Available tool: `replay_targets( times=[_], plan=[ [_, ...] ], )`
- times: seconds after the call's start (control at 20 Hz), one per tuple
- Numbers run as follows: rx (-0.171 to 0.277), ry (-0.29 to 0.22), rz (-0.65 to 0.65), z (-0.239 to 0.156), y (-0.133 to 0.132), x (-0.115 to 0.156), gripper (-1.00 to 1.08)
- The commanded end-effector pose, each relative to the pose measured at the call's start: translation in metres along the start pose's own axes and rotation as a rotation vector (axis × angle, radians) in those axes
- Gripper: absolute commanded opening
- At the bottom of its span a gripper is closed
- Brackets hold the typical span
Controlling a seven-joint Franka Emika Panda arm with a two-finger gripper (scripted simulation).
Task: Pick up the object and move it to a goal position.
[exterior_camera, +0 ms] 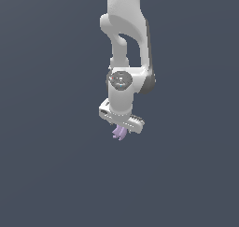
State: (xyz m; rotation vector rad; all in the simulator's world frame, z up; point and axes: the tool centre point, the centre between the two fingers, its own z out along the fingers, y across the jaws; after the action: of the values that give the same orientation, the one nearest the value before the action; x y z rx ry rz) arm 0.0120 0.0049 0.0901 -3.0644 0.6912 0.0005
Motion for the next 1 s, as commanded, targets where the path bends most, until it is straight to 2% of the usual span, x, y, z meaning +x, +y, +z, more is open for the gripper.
replay_targets(
  times=[0.0,0.35,0.6,0.65,0.95],
  plan=[
    [0.0,-0.001,0.001,0.007,0.0,0.0,1.0],
    [0.0,0.0,0.004,0.041,0.001,-0.001,1.0],
    [0.0,0.0,0.004,0.047,0.0,0.0,1.0],
    [0.0,0.0,0.004,0.047,0.0,0.0,-1.0],
    [0.0,0.0,0.004,0.047,0.0,0.0,-1.0]
  ],
)
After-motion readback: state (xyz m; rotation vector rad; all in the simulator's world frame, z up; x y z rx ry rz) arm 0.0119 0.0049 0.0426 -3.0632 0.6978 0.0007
